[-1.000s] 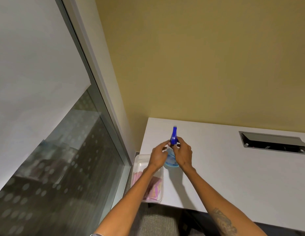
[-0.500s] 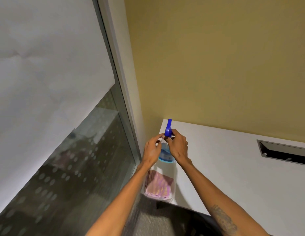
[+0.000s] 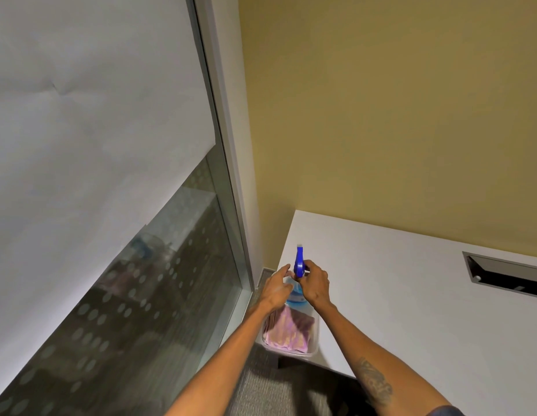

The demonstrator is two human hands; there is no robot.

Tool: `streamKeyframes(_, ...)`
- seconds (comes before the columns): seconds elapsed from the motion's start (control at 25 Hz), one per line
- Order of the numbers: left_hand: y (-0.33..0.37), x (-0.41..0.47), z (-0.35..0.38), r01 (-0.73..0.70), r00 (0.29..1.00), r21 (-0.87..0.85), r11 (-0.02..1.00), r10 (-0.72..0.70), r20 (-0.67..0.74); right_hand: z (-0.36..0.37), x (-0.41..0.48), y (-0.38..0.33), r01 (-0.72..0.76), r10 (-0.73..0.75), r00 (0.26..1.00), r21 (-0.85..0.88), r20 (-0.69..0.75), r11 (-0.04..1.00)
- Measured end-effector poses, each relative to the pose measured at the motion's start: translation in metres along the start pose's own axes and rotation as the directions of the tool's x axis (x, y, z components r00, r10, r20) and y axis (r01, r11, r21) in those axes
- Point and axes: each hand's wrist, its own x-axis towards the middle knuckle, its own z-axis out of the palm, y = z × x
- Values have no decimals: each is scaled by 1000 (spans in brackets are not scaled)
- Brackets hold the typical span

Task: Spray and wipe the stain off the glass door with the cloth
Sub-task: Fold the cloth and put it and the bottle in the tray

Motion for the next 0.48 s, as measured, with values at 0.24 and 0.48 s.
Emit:
streamKeyframes(0.24, -7, 0, -3, -10, 999, 13, 1000, 10, 52, 8, -2, 1, -53, 54, 998, 50, -29, 997)
streamKeyframes(0.48, -13, -7, -11, -48, 996, 63, 997, 43, 80, 10, -9, -5, -67, 69, 997, 53, -41, 996)
